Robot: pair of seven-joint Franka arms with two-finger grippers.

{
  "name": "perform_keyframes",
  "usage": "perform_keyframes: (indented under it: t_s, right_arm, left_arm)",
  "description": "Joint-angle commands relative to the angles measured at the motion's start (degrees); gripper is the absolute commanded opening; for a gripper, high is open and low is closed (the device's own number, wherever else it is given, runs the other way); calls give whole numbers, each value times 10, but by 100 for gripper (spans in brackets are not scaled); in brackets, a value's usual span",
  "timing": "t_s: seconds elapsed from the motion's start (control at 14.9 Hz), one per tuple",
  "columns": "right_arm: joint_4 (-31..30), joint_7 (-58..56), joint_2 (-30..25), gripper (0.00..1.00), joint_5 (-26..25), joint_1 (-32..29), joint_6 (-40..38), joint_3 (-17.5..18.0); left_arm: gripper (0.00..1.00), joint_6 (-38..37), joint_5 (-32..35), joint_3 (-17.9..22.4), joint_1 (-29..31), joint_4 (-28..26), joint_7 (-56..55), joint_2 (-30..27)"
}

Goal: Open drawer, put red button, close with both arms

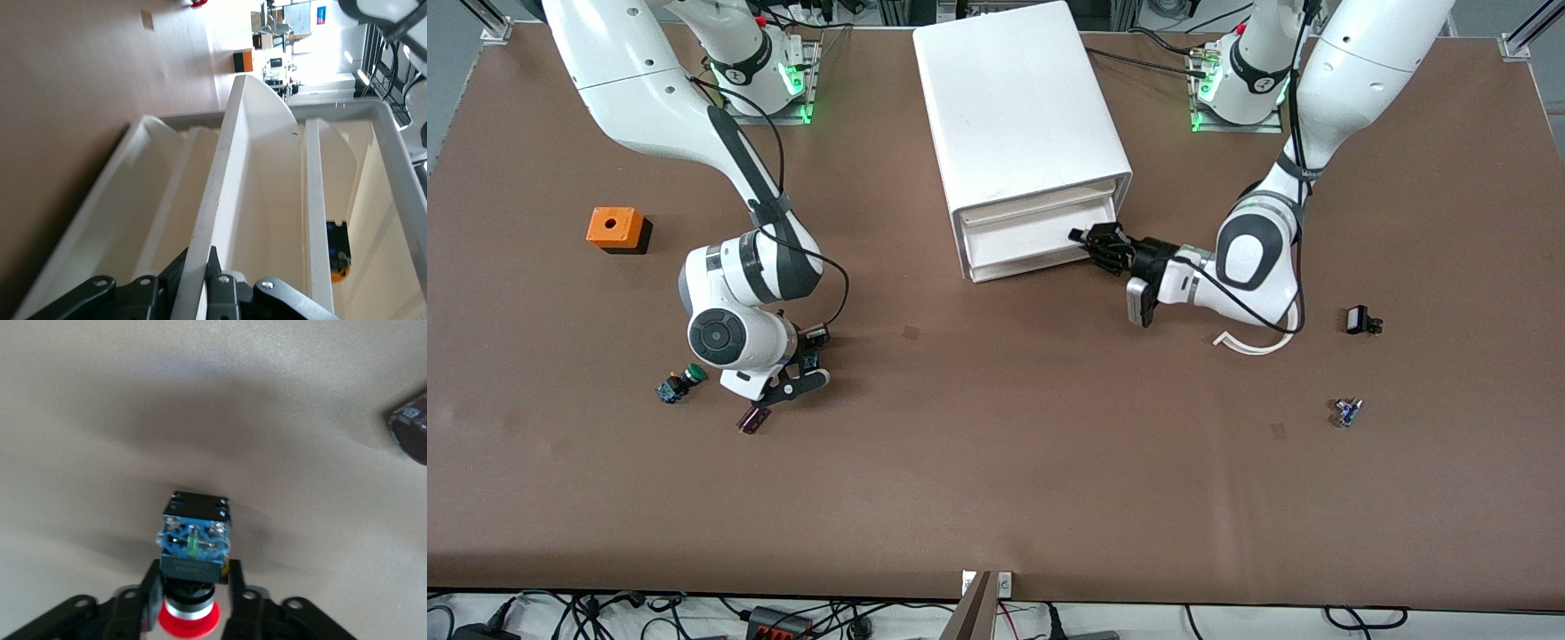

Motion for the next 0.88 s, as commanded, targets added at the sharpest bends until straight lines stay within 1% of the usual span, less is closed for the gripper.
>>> perform_keyframes:
  t_s: [0.0,0.07,0.13,0.27,0.34,0.4,0.47,0.54,0.61,0.67,0.74,0.81]
  right_arm:
    - [11,-10,7,15,-14,-3,-3,1]
    - [12,-11,4,5,-13,-2,-3,2]
    - [23,-11,1,0,-11,-1,-6,2]
    - [52,-8,-5,0,-8,0,-22,2]
    - [77,-6,-13,0,-7,0,-42,2]
    - [118,-4,-14,0,-7,3,-72,2]
    - [152,-4,-14,0,-4,5,-95,3]
    - [186,-4,-14,0,10,8,-114,5]
    - [214,-4,-14,0,32,11,-127,5]
    - [244,-3,-14,0,68,18,-136,5]
    - [266,-2,-15,0,92,27,-142,5]
    - [285,-1,-16,0,107,40,-151,5]
  left_arm:
    - [4,5,14,17,-2,98,-2,71]
    - [4,5,27,22,-1,112,-8,75]
    - [5,5,40,28,-1,123,-21,75]
    - [22,3,58,29,0,131,-52,70]
    - [78,8,62,30,2,133,-50,70]
    - [100,27,72,35,2,134,-43,63]
    - [100,32,86,40,4,137,-48,49]
    - [100,28,101,41,16,156,-50,46]
    - [100,11,117,41,26,173,-55,46]
    - [100,-15,139,42,31,192,-63,44]
    - [100,-34,166,44,42,215,-73,44]
    - [100,-53,197,43,58,232,-92,44]
